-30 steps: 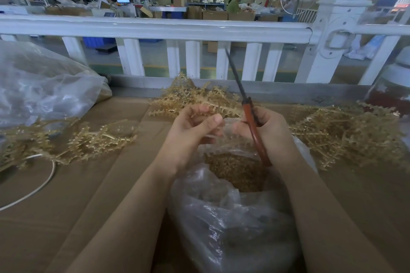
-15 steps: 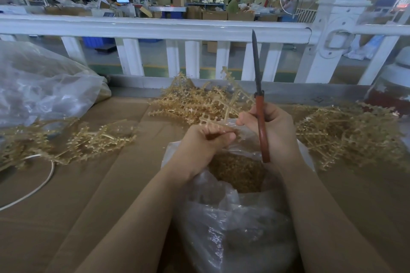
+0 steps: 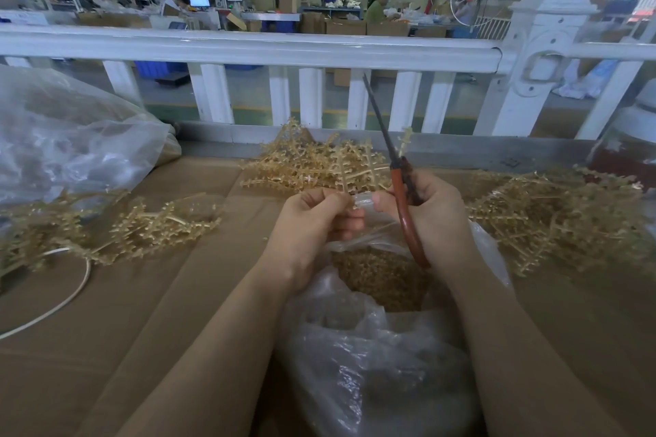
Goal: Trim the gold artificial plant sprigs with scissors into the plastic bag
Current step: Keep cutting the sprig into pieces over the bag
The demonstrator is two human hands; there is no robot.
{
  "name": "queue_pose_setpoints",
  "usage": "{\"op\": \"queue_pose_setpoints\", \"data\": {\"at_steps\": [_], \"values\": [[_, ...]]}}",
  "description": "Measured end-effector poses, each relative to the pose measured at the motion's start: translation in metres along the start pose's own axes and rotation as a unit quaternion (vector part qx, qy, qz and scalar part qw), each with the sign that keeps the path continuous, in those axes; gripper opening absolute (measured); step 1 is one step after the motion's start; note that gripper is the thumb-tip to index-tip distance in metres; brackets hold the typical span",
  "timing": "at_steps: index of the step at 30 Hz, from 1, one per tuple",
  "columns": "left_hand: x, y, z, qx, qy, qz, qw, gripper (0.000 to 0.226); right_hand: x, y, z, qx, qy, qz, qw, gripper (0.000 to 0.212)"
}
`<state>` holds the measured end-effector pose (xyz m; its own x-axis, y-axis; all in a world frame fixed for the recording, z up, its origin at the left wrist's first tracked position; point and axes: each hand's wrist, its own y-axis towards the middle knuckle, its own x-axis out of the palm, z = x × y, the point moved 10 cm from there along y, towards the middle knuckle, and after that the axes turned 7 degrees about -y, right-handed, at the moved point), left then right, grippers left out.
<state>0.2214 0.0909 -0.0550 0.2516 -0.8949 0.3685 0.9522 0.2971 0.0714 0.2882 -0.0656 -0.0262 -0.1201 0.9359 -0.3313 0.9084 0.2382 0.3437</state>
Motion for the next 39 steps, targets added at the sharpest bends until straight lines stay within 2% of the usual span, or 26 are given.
{"op": "queue_pose_setpoints", "data": {"at_steps": [8,14,17,21,24,29,32,39], "values": [[-0.005,0.001,0.001,-0.013,-0.059,0.015,0.998,0.031,0.012,0.000,0.002,-0.015,-0.070,-0.061,0.996,0.029],[-0.015,0.003,0.003,-0.002,-0.087,0.054,0.995,0.016,0.019,-0.002,0.013,-0.015,-0.200,-0.110,0.973,0.069],[-0.021,0.003,0.006,0.014,-0.086,0.080,0.993,0.018,0.017,-0.004,0.009,-0.032,-0.289,-0.118,0.949,0.064],[-0.025,0.005,0.009,0.026,-0.094,0.087,0.991,0.010,0.020,-0.008,-0.005,-0.069,-0.318,-0.126,0.937,0.048],[-0.026,0.006,0.012,0.038,-0.093,0.078,0.992,0.008,0.021,-0.010,-0.006,-0.071,-0.349,-0.128,0.926,0.054],[-0.033,0.005,0.022,0.071,-0.041,0.082,0.993,0.008,0.024,-0.010,0.000,-0.071,-0.336,-0.132,0.930,0.049],[-0.034,0.004,0.030,0.097,0.017,0.081,0.992,0.020,0.026,-0.008,0.001,-0.079,-0.343,-0.130,0.927,0.052],[-0.029,0.003,0.041,0.139,0.086,0.047,0.985,0.034,0.021,-0.005,0.000,-0.087,-0.338,-0.090,0.933,0.063]]}}
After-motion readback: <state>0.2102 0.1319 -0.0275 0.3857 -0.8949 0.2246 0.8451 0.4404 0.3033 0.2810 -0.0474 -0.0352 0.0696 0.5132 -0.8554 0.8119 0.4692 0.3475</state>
